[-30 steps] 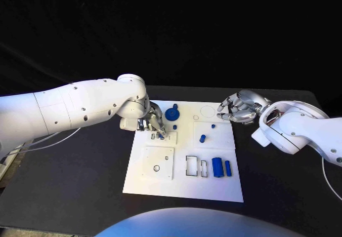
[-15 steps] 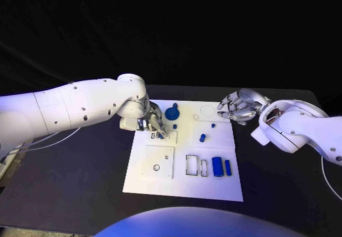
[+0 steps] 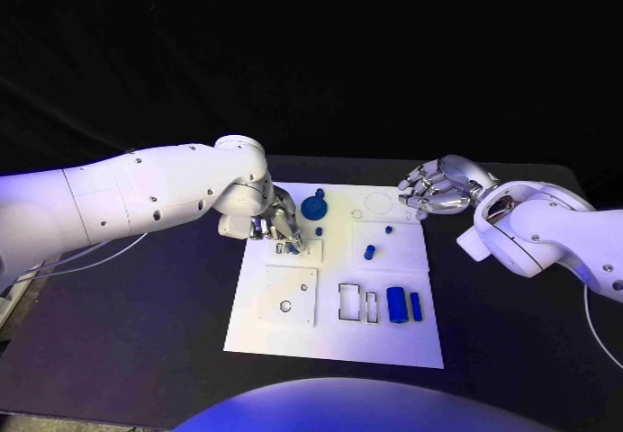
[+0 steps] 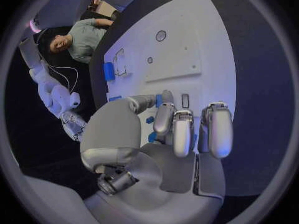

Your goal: Assemble the parts on the task board

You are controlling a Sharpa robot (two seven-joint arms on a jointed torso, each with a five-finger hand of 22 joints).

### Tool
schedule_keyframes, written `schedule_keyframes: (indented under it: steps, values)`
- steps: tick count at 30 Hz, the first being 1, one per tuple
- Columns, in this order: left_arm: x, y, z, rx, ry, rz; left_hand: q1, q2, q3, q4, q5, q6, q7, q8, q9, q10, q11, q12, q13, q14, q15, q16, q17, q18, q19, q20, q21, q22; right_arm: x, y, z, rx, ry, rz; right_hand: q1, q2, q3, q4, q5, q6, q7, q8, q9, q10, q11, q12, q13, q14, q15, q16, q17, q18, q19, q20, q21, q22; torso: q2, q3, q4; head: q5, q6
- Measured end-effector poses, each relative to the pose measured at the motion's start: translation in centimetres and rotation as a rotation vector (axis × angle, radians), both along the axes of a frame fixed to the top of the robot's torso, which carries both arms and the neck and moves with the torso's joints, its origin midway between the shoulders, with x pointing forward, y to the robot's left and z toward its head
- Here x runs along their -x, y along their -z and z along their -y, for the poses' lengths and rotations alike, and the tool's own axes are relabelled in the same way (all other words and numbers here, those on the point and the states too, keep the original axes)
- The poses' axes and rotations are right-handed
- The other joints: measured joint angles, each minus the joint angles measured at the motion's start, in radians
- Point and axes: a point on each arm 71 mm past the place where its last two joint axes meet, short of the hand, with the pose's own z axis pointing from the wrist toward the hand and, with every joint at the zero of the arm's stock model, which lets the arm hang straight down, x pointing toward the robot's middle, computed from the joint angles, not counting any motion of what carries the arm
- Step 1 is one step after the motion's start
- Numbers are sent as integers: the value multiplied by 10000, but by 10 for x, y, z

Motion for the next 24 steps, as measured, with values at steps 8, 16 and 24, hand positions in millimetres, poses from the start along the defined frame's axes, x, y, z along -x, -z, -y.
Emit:
schedule_keyframes:
  steps: [8, 16, 24]
  values:
    - [0, 0, 0, -6, -9, 0, 3, 2, 0, 0, 39, 2, 1, 0, 0, 0, 0, 0, 0, 0, 0, 0, 0, 0, 0, 0, 0, 0, -1, 0, 0, -303, 23, -25, -147, 16, 98, -124, 0, 48, 177, 116, -262, 231, 331, -1433, -1570, -589, 374, -2042, -548, -1, -446, 447, -1223, -1087, -1, 1, -4, 1, 2]
    - [0, 1, -1, -26, 6, -20, 10, 9, -26, -26, 38, 16, 16, -1, 0, 0, 0, 0, 0, 0, 0, 0, 0, 1, 0, 0, 0, 0, -1, 0, 0, -467, 38, -60, -145, 13, 75, -167, 0, 21, 239, 116, -373, 327, 317, -1748, -1997, -604, 388, -2451, -698, 1, -461, 462, -1461, -1407, 6, 5, 3, -14, -6]
    - [0, 1, -1, -40, 32, -38, 11, 9, -26, -26, 38, 18, 17, -1, 0, -1, 0, 0, 1, 0, 0, 0, 0, 0, 0, 0, 0, 0, -2, 0, 0, -530, 45, -83, -145, 14, 49, -193, 0, 21, 239, 116, -404, 354, 345, -1826, -2099, -604, 388, -2567, -732, 1, -423, 500, -1534, -1490, 6, 4, 4, -17, 1]
